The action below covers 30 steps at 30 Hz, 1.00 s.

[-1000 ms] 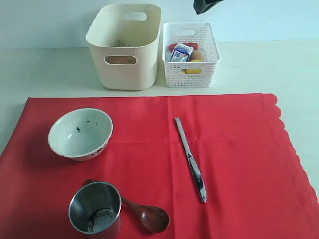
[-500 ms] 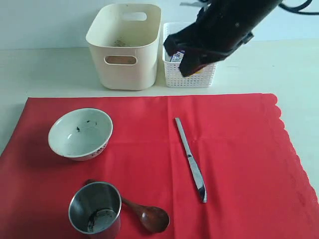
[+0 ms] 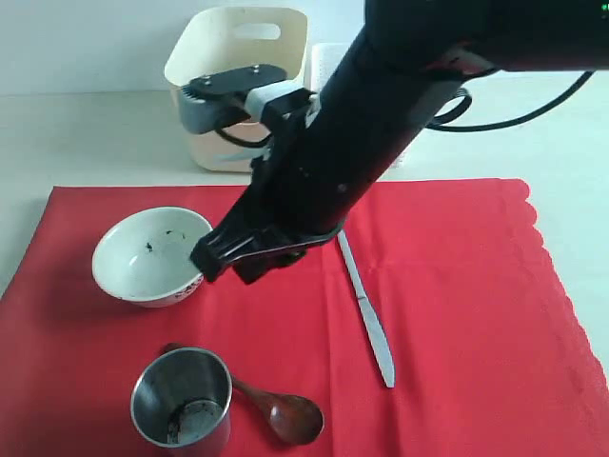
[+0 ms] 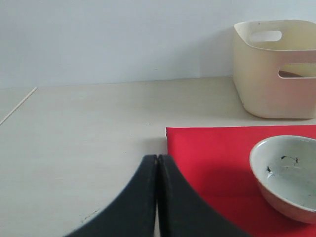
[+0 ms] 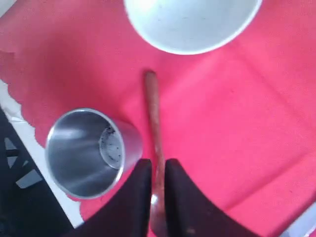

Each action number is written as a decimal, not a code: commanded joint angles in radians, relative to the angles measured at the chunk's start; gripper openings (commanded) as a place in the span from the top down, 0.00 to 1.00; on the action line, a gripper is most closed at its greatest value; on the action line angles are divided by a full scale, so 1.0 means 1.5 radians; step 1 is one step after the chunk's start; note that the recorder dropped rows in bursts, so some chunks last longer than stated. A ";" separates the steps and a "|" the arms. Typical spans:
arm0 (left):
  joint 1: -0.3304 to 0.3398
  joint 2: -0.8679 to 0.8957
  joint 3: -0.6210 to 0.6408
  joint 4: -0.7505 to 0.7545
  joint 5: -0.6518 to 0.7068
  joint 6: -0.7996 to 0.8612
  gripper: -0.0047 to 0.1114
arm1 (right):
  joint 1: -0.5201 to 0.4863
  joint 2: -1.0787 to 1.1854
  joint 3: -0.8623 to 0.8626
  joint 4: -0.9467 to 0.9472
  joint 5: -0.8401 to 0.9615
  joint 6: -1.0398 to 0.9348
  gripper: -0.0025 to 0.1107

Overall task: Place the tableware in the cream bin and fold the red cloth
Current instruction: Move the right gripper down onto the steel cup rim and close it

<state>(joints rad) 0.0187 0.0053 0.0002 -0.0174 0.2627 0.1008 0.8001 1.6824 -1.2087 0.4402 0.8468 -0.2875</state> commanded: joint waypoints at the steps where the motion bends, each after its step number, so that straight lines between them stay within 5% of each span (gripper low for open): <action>1: 0.002 -0.004 0.000 -0.006 -0.001 0.000 0.94 | 0.056 0.015 0.003 -0.016 -0.040 0.017 0.71; 6: 0.002 -0.004 0.000 -0.006 -0.001 0.000 0.94 | 0.099 0.057 0.003 -0.025 -0.041 0.015 0.57; 17: 0.002 -0.004 0.000 -0.006 -0.001 0.000 0.94 | 0.110 0.145 0.003 -0.039 -0.089 0.012 0.56; 30: 0.002 -0.004 0.000 -0.006 -0.001 0.000 0.94 | 0.110 0.156 0.003 -0.039 -0.120 0.012 0.74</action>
<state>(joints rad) 0.0187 0.0053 0.0002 -0.0174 0.2627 0.1008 0.9635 1.9145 -1.2087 0.3883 0.6795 -0.2667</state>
